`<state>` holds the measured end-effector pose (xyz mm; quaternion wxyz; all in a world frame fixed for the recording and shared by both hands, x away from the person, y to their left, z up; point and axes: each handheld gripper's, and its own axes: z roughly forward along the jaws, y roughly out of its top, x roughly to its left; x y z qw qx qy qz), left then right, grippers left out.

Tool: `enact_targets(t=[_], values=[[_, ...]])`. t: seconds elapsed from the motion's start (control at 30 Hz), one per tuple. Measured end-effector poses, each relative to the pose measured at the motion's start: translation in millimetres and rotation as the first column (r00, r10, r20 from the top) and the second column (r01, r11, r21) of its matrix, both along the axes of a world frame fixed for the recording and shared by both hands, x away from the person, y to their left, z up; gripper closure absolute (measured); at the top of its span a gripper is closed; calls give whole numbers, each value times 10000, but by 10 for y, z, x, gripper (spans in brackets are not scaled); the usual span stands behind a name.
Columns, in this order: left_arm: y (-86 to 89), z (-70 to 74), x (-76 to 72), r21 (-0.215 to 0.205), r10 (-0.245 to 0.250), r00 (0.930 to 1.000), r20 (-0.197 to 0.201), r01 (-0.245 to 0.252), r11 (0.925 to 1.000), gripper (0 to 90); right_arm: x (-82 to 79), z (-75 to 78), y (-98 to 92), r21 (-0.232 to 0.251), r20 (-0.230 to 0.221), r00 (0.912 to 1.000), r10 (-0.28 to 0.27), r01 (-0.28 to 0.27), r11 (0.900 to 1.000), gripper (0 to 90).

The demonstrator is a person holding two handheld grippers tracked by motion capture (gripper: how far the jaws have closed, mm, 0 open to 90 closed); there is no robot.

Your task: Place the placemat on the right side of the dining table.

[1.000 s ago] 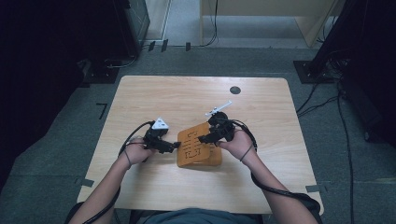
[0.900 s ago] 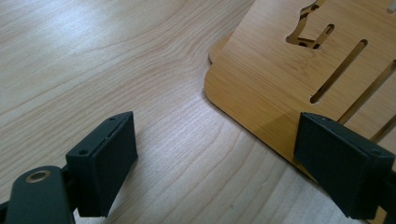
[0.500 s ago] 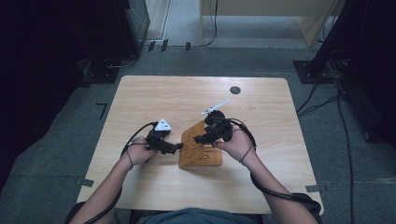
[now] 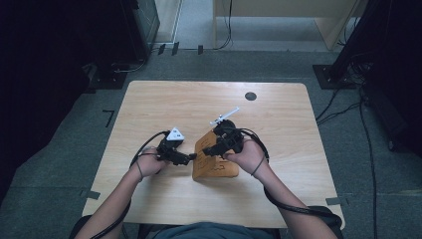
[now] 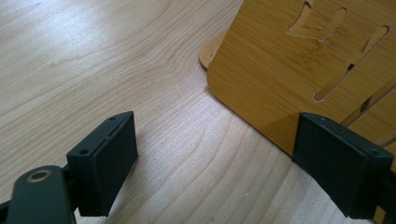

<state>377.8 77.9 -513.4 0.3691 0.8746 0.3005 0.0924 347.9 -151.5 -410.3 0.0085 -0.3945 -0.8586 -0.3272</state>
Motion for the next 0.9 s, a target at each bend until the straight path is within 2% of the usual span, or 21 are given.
enact_targets(t=[0.27, 0.37, 0.43, 0.57, 0.63, 0.7, 0.77, 0.9], values=[[-12, -6, -9, 30, -57, 9999, 91, 57, 10000, 126, 35, -100, 42, -256, -142, 9997, -213, 209, 9995, 452], [-11, -7, -8, -8, -62, 9999, 80, 63, 10000, 126, 48, -110, 49, -301, -61, 9996, -282, 280, 9992, 501], [-10, -8, -7, -19, -73, 9999, 90, 73, 10000, 126, 68, -110, 53, -283, -210, 9987, -472, 466, 9985, 537], [-1, -12, -4, -36, -120, 9998, 126, 121, 9999, 125, 101, -118, 77, -40, -890, 9928, -798, 797, 9968, 588], [0, -14, -4, 11, -142, 9998, 172, 142, 9999, 126, 102, -114, 95, 324, -1284, 9888, -758, 806, 9962, 588], [1, -17, -8, 105, -238, 9994, 269, 235, 9997, 125, 103, -89, 128, 508, -1723, 9796, -1036, 1139, 9922, 603], [4, -17, -11, 147, -285, 9992, 274, 281, 9995, 125, 107, -76, 140, 540, -1731, 9787, -1103, 1212, 9912, 654], [16, -20, -10, 169, -367, 9988, 332, 361, 9992, 125, 154, -94, 103, 690, -2075, 9681, -1408, 1580, 9850, 714]])
